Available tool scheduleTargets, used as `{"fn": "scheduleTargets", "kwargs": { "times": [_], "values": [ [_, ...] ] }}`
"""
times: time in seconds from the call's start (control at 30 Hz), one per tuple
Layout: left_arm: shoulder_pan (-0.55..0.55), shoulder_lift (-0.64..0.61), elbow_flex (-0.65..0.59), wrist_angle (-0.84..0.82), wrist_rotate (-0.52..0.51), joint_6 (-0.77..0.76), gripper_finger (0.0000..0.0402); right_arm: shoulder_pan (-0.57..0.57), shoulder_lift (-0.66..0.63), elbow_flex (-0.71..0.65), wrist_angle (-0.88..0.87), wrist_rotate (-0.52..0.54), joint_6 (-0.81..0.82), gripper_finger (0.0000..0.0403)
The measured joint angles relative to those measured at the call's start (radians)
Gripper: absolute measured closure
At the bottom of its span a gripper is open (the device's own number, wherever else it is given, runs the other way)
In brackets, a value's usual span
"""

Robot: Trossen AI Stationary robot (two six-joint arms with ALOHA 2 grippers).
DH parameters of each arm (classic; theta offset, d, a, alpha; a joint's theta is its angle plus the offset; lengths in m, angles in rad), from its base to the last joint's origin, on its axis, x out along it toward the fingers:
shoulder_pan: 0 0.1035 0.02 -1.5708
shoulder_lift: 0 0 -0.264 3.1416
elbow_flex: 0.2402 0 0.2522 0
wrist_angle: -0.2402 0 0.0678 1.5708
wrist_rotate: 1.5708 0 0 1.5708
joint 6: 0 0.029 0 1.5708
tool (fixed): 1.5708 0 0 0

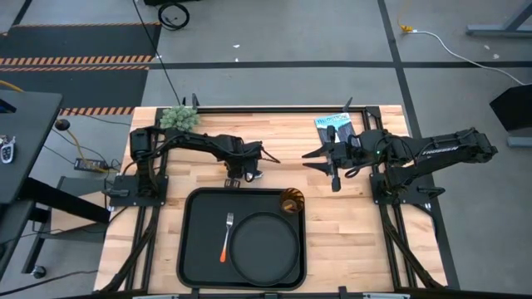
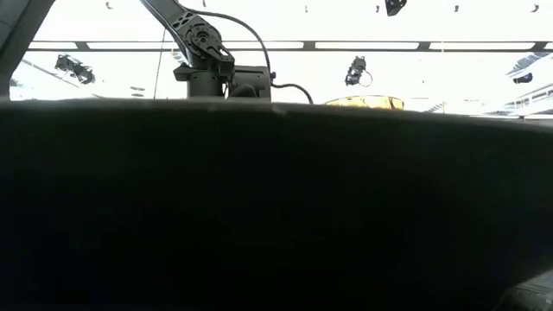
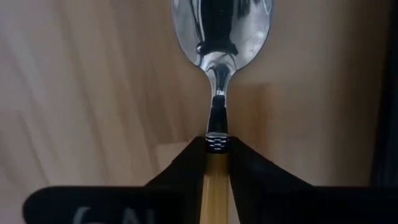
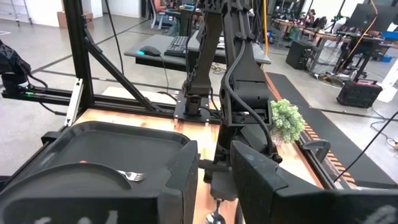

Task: Pick and place plate/cup/fork/spoon on tray
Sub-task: Put the yellow spoon on the black serving tray to the left of the orange fork

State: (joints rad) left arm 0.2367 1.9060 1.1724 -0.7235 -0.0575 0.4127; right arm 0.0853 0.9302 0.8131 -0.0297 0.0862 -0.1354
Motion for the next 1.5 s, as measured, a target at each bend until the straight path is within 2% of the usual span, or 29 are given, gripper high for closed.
{"fn": "scheduleTargets", "kwargs": {
  "times": [0.2, 0.5, 0.67, 0.77, 0.87, 1.17, 1.5],
  "values": [
    [-0.008, -0.005, 0.040, -0.058, -0.030, -0.308, 0.0341, 0.000, 0.000, 0.000, 0.039, 0.000, -0.056, 0.0300],
    [-0.104, -0.121, 0.127, -0.116, -0.021, -0.636, 0.0342, -0.001, -0.011, 0.000, 0.089, 0.007, -0.194, 0.0300],
    [-0.244, -0.182, 0.127, -0.144, -0.164, -0.863, 0.0342, -0.002, -0.049, 0.000, 0.095, 0.045, -0.269, 0.0300],
    [-0.351, -0.199, 0.127, -0.154, -0.262, -1.033, 0.0341, -0.001, -0.079, 0.000, 0.079, 0.044, -0.289, 0.0300],
    [-0.451, -0.200, 0.127, -0.174, -0.313, -1.232, 0.0341, -0.001, -0.110, 0.000, 0.049, 0.043, -0.291, 0.0300],
    [-0.698, -0.190, 0.127, -0.371, -0.332, -1.866, 0.0340, -0.001, -0.145, 0.000, 0.020, -0.052, -0.280, 0.0300],
    [-0.878, -0.179, 0.127, -0.405, -0.326, -2.297, 0.0340, -0.001, -0.145, 0.000, 0.020, -0.072, -0.249, 0.0300]
  ]
}}
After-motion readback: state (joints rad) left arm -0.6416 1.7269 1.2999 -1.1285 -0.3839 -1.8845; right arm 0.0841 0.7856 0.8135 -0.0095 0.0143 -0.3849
